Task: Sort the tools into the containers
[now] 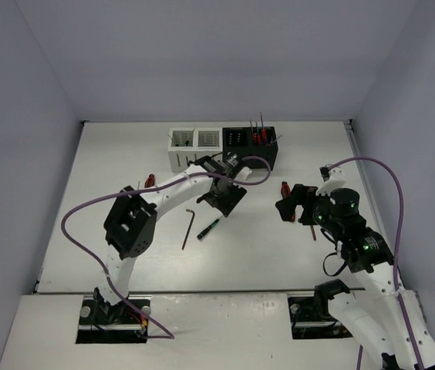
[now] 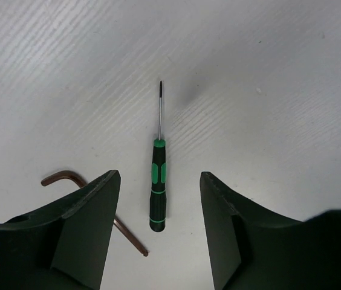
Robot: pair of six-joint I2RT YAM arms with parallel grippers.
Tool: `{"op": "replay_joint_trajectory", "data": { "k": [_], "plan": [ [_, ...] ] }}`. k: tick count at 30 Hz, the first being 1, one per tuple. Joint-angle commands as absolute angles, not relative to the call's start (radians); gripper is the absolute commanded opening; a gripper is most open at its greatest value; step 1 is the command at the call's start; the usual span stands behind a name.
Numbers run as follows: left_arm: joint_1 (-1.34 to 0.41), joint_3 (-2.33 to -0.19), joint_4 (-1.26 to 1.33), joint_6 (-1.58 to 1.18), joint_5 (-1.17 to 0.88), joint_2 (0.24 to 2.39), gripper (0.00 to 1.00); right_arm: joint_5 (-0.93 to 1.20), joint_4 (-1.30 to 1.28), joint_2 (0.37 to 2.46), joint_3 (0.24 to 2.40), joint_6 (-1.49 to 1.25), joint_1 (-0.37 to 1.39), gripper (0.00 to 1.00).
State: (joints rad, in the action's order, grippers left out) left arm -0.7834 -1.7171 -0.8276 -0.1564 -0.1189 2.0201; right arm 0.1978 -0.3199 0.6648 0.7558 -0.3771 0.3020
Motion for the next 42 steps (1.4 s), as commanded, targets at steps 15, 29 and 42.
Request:
{"op": "replay_joint_trajectory", "data": {
  "k": [15, 29, 42],
  "plan": [
    [-0.779, -1.847, -1.021, -0.193, -0.137, 2.203, 0.37, 0.181, -0.276, 0.641, 0.761, -0.391, 0.307, 0.91],
    [-0.772, -1.905, -1.022, -0.195, -0.099, 2.147, 0.0, 0.179, -0.279, 0.635, 0.758, -0.391, 0.307, 0.91],
    [-0.545, -2.088, -0.767, -0.149, 0.127, 1.823, 0.0, 0.173, -0.281, 0.638, 0.764, -0.387, 0.307, 0.92]
  ]
}}
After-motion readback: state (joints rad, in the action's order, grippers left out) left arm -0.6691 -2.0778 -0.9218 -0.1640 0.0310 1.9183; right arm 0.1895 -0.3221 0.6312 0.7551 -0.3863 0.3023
